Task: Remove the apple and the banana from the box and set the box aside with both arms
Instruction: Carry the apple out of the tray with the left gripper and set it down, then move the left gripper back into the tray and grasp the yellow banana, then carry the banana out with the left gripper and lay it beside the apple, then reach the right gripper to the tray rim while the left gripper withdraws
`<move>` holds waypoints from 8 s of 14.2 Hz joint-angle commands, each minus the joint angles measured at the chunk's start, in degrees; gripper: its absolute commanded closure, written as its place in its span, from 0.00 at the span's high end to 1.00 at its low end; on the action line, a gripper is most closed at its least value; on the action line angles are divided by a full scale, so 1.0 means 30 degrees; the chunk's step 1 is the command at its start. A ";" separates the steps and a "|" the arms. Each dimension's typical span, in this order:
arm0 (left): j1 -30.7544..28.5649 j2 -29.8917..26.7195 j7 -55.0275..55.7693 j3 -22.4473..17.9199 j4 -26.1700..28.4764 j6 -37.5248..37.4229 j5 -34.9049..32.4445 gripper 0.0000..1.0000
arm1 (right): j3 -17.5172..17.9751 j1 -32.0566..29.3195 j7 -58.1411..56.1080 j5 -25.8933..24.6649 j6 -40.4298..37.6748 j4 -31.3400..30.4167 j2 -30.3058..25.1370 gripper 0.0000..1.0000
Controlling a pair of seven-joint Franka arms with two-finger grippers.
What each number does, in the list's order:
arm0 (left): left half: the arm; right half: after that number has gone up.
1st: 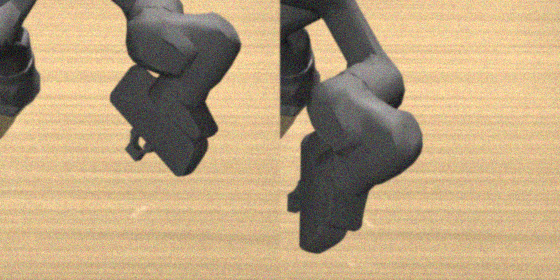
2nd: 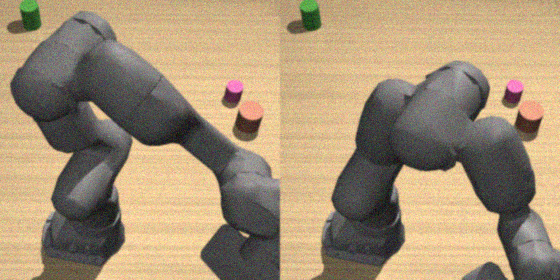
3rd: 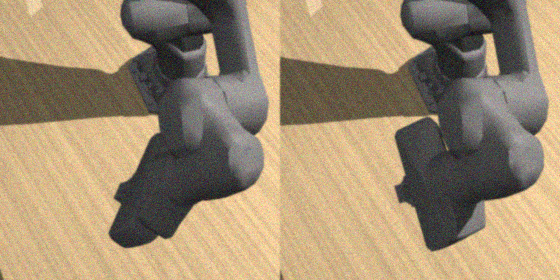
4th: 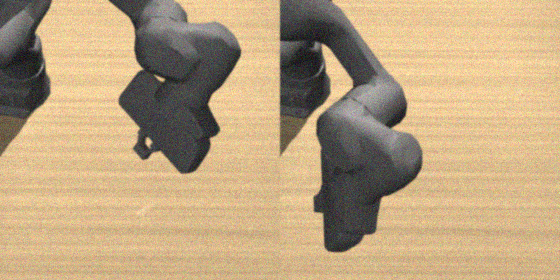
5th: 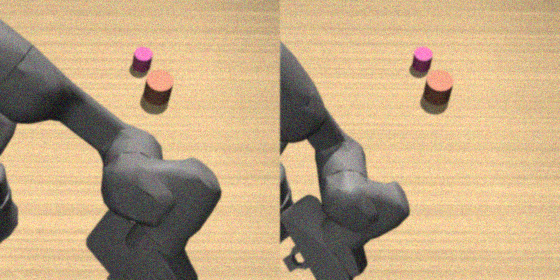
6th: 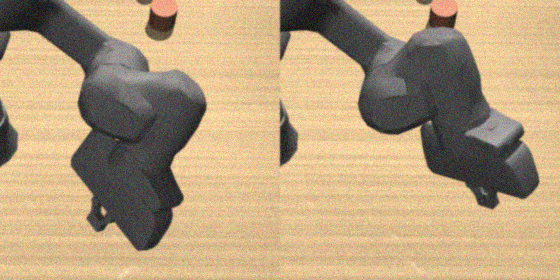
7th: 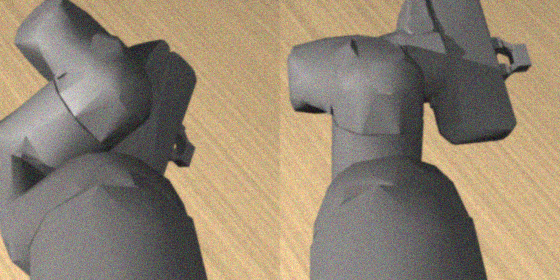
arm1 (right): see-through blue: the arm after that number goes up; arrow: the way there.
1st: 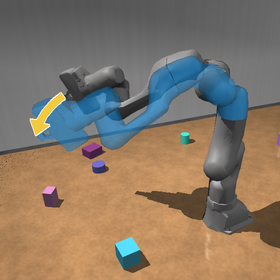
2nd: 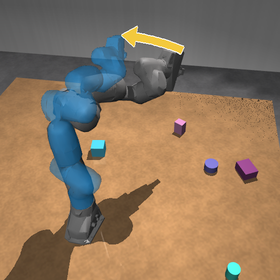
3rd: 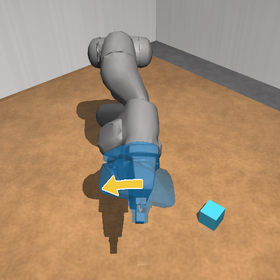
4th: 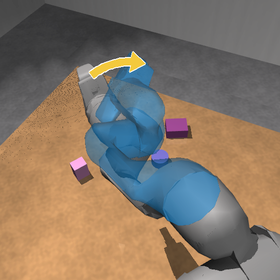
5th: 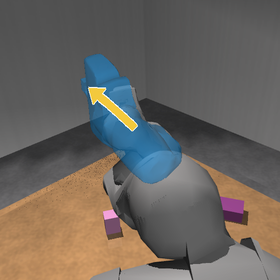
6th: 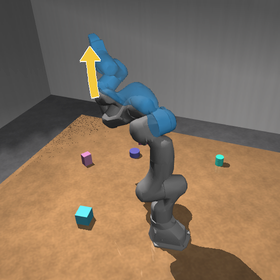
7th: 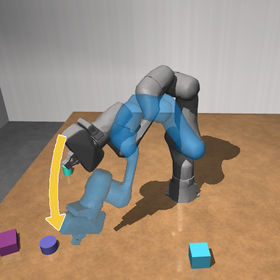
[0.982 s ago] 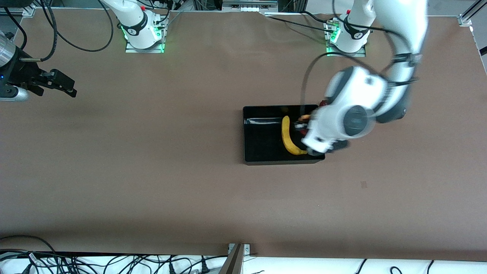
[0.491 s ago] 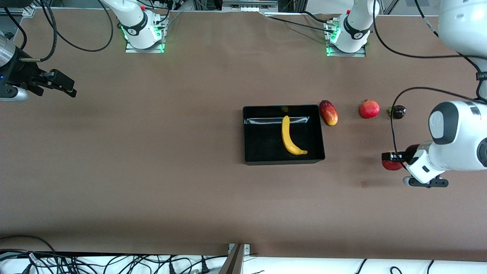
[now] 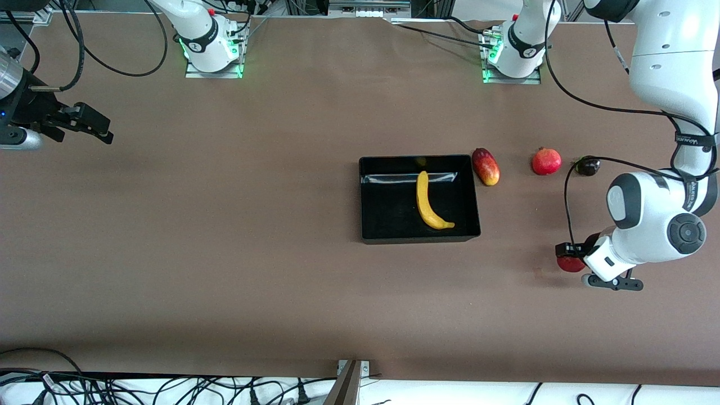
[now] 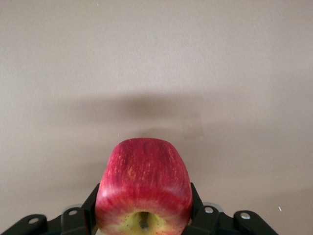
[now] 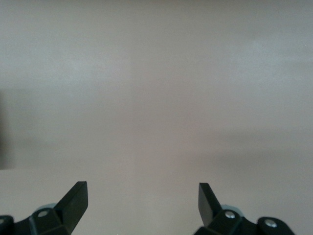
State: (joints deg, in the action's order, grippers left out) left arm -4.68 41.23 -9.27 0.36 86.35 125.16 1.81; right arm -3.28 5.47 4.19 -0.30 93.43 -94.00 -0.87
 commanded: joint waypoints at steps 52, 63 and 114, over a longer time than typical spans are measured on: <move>0.8799 -0.2811 1.9761 0.2077 0.2221 -0.4350 -0.0106 0.00 | 0.0098 -0.0124 0.0156 0.0013 -0.0177 0.0279 0.0056 1.00; 0.0545 -0.3577 0.4015 0.1610 -0.3879 -1.3278 -0.1506 0.00 | 0.0098 -0.0153 0.0156 0.0013 -0.0177 0.0279 0.0056 1.00; 0.6628 -1.5821 0.3818 -0.3546 0.0397 -1.6700 -0.0194 1.00 | 0.0567 1.3318 0.4342 0.2503 1.0947 0.0950 1.1122 1.00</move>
State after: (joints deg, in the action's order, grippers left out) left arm 13.08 -3.30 -2.26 -9.03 84.95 75.11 2.32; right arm -0.80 42.20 15.13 7.70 123.06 -93.92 28.26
